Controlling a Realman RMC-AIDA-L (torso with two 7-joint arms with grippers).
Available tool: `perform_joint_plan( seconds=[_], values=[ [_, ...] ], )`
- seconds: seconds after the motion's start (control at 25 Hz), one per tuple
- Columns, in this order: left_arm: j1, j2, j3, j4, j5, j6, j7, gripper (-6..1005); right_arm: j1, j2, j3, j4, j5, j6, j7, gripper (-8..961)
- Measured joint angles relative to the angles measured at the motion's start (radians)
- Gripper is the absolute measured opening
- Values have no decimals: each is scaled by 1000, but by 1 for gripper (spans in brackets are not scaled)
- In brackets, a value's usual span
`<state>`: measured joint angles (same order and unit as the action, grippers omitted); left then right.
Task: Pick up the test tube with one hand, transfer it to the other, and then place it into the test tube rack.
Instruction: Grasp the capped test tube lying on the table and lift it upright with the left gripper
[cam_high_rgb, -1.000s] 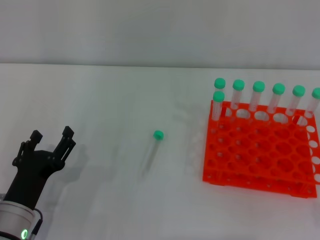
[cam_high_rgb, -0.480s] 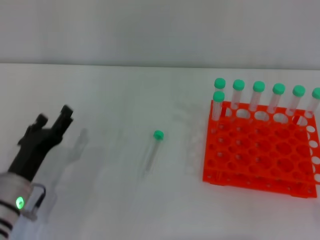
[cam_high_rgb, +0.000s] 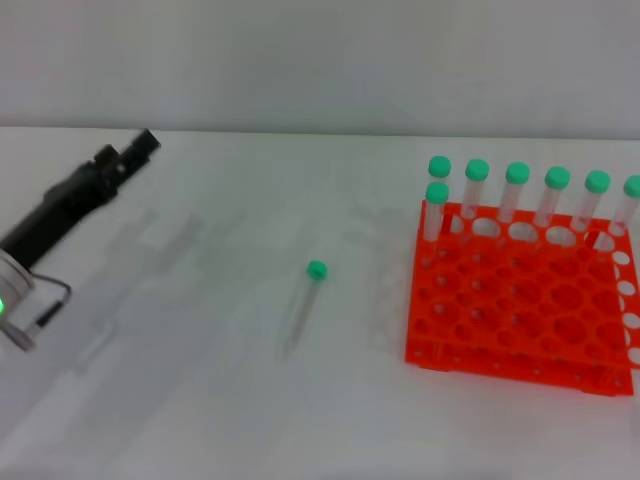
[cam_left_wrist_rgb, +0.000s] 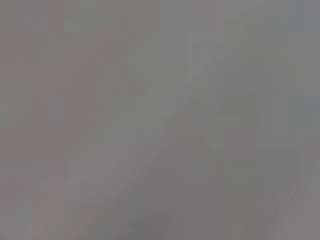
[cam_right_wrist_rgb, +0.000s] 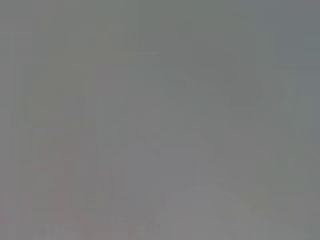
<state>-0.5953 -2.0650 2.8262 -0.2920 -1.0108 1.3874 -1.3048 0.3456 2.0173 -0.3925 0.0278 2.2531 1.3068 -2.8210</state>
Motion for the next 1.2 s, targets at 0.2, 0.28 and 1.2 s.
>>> perform_joint_plan(
  seconds=[0.2,0.28,1.2],
  values=[
    [-85,24,17,-222,135,37,-260,851,4,-1,2,-3,3,0,0,876],
    [-136,43,18,-303,263,61,-364,849,5,-1,3,-10,3,0,0,876],
    [-690,83,21,-390,1414,171,-919,821,29,0,4,-17,6,-30,0,875]
  ],
)
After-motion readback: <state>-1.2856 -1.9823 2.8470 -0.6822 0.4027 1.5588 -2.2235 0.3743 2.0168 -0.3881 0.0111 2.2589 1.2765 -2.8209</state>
